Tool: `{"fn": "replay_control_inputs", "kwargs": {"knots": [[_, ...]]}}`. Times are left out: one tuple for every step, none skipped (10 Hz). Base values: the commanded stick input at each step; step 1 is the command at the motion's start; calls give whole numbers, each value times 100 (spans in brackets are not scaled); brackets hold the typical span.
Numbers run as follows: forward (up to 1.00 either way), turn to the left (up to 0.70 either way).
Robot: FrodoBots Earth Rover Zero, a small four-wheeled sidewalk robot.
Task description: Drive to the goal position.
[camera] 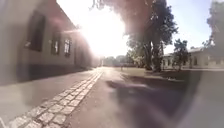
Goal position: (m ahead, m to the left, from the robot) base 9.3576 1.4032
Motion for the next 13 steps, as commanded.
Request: {"fn": "replay_control_inputs", "kwargs": {"knots": [[60,0],[60,0],[60,0],[60,0],[60,0],[60,0],[60,0],[60,0],[60,0],[60,0],[60,0],[60,0],[60,0]]}}
